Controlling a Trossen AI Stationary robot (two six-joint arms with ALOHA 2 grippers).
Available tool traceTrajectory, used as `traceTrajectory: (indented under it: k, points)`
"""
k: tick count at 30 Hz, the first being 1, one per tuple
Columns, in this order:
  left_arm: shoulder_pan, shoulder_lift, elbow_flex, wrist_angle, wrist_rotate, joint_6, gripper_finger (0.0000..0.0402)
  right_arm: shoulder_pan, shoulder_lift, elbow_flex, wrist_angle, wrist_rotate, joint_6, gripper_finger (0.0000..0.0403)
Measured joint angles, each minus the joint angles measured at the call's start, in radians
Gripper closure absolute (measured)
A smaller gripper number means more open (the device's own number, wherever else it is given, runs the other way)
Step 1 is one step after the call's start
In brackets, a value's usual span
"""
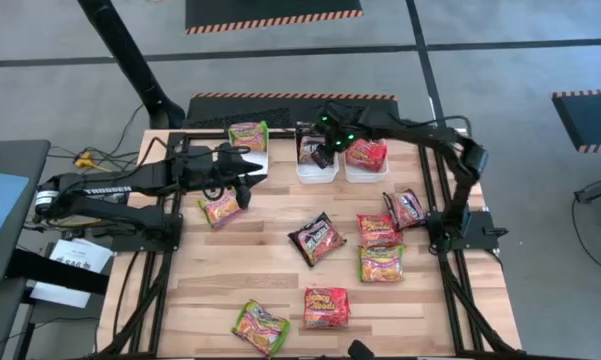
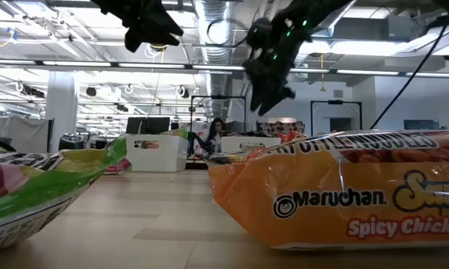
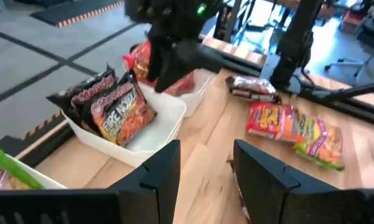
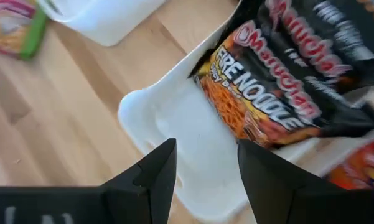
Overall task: Sort Maruchan noodles
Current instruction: Put the green noodle pack into the left white bin
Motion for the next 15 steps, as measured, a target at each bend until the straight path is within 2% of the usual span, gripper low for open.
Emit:
traceTrajectory:
  k: [5,15]
  points:
    - [0.0,-0.014,0.0,-0.004,0.026,-0.01,0.0267,0.002,-0.104,0.0,-0.02,-0.013,-0.025,0.0207]
    - [0.0,-0.014,0.0,-0.035,0.057,-0.031,0.0267,0.084,-0.264,0.0,-0.158,-0.193,0.018,0.0207]
